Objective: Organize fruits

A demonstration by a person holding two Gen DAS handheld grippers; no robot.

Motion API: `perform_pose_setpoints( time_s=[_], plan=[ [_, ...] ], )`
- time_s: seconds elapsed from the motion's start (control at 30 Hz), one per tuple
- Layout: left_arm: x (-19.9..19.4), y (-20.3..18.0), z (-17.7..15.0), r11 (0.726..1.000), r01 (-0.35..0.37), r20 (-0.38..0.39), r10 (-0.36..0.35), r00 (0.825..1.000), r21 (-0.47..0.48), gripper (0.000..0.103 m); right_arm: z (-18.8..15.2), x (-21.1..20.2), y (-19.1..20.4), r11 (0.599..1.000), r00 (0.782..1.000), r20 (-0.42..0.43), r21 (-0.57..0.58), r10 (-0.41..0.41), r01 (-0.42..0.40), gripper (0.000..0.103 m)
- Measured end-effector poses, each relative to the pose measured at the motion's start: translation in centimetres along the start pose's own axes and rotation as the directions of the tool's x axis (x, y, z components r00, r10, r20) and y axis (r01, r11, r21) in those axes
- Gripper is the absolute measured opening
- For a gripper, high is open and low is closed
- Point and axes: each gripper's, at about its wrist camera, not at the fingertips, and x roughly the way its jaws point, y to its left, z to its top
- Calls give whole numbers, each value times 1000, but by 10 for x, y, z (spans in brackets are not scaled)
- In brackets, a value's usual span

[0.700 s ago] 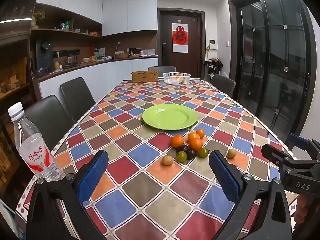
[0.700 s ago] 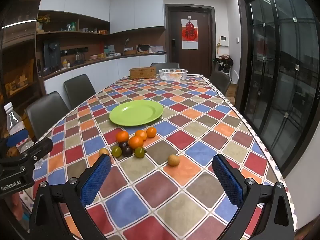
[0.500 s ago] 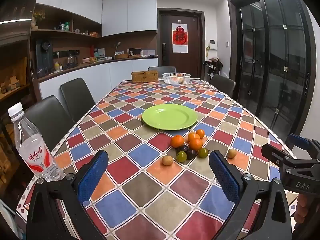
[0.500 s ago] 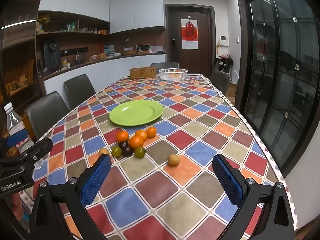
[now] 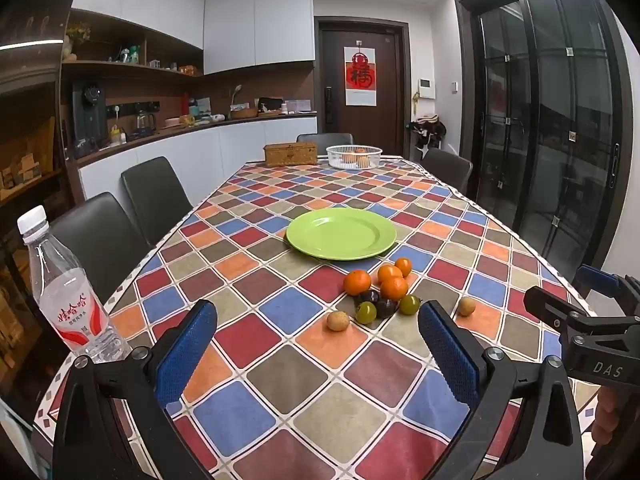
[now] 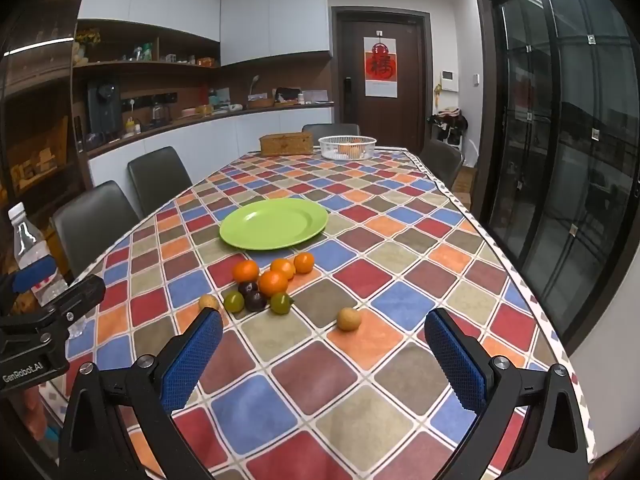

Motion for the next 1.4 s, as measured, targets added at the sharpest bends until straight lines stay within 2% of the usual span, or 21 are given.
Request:
perform_pose_setpoints(
  time_s=[0.37, 0.67, 0.7, 0.83, 1.03, 1.23, 1.4],
  plan=[
    [14, 3, -4, 1000, 6, -37, -7, 999, -11, 102, -4, 10, 0, 1000, 1000, -26, -1, 1, -1, 102],
    [44, 4, -13, 1000, 0, -99, 0, 995, -6, 97, -6, 35, -2, 1000, 993, -115, -5, -12, 12, 102],
    [47, 4, -14, 1000, 0, -106, -1, 994, -6, 96, -7, 40, -2, 1000, 996, -84, 4, -9, 9, 102],
    [62, 5, -16, 1000, 3, -137, -4, 991, -6, 94, -9, 56, -4, 1000, 995, -95, 16, -11, 12, 102],
    [87, 5, -16, 1000, 5, -183, -6, 983, -2, 88, -8, 78, -5, 998, 990, -144, 55, 4, 4, 102],
    [116, 4, -18, 1000, 29, -252, -30, 967, -6, 81, -6, 101, -8, 994, 981, -195, 106, 24, -3, 102],
    [137, 1, -17, 999, 44, -290, -40, 956, 9, 73, -3, 120, -13, 994, 974, -226, 108, 7, 18, 100]
  ],
)
